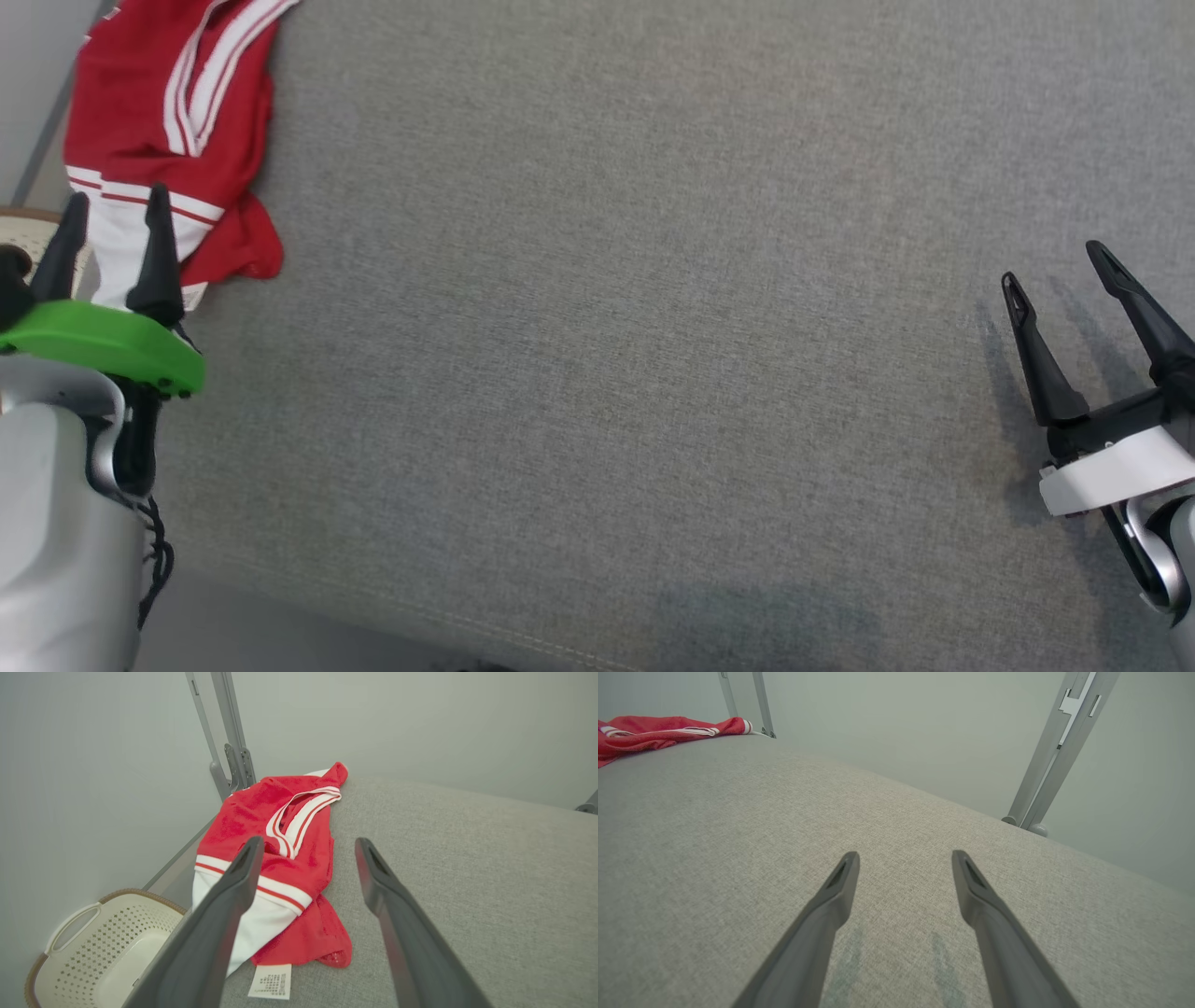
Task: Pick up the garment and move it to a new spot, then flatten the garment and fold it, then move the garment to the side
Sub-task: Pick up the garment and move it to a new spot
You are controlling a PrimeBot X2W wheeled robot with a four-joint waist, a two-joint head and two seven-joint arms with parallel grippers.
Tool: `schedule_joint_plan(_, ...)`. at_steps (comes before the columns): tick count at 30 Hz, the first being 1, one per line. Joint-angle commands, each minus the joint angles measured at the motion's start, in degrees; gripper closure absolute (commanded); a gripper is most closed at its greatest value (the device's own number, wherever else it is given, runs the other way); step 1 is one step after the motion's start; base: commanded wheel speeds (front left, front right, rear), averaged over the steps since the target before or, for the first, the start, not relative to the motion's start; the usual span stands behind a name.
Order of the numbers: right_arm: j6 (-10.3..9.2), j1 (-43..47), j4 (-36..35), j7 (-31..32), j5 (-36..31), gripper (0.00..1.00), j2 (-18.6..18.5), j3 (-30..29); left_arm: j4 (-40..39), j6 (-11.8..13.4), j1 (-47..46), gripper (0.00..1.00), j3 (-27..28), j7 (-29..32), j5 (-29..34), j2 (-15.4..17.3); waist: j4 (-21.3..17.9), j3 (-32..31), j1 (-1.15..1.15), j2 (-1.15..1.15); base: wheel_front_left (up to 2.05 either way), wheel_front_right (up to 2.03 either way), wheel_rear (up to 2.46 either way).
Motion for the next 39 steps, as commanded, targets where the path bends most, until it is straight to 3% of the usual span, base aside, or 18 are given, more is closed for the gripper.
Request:
schedule_joint_plan(1,-0.08,-1.14,-0.65,-0.18,0.42,0.00,-0.52,0.03,2.36,0.12,-3.02,0.00,-0.25,1.32,-1.22,0.25,-4.73,9.70,-0.01,0.00,0.00,0.00,0.00)
schedule_joint_plan(5,-0.08,-1.53,-1.49,-0.18,0.44,0.00,-1.21,0.51,11.49,0.35,-9.69,0.00,0.80,5.15,-2.89,3.48,-6.61,11.88,-0.01,0.00,0.00,0.00,0.00)
schedule_joint_plan(10,-0.09,-1.16,-1.79,0.11,0.74,0.00,-1.50,0.10,20.55,1.31,-14.52,0.00,0.65,8.87,-2.72,4.51,-8.42,13.86,-0.01,0.00,0.00,0.00,0.00)
schedule_joint_plan(16,-0.09,0.23,-1.24,0.29,0.97,0.00,-0.46,-0.62,29.12,1.15,-15.50,0.00,-0.57,12.73,-3.59,2.91,-9.12,13.55,-0.01,0.00,0.00,0.00,0.00)
schedule_joint_plan(18,-0.09,0.12,-0.61,0.30,1.24,0.00,0.32,-0.51,30.43,0.77,-15.20,0.82,-0.87,12.77,-4.11,2.14,-9.01,12.57,-0.01,0.00,0.00,0.00,0.00)
schedule_joint_plan(19,-0.08,0.03,-0.30,0.30,1.28,0.00,0.74,-0.14,30.69,0.61,-15.11,1.00,-0.82,12.43,-4.40,2.08,-8.97,11.89,-0.01,0.00,0.00,0.00,0.00)
schedule_joint_plan(28,-0.02,-0.80,2.26,0.00,2.09,0.00,6.69,3.08,22.63,0.00,-14.32,1.00,-4.61,9.05,-5.44,5.21,-10.33,2.38,-0.01,0.00,0.00,0.00,0.00)
schedule_joint_plan(32,-0.05,-0.07,3.50,-0.04,2.67,0.00,9.71,3.52,11.51,0.04,-12.12,1.00,-9.55,9.80,-7.62,7.41,-12.20,-2.48,-0.01,0.00,0.00,0.00,0.00)
schedule_joint_plan(39,-0.05,1.74,4.93,-0.09,2.87,0.00,15.14,3.77,-9.74,0.02,-7.99,1.00,-16.22,17.97,-10.11,11.65,-17.63,-8.06,-0.01,0.00,0.00,0.00,0.00)
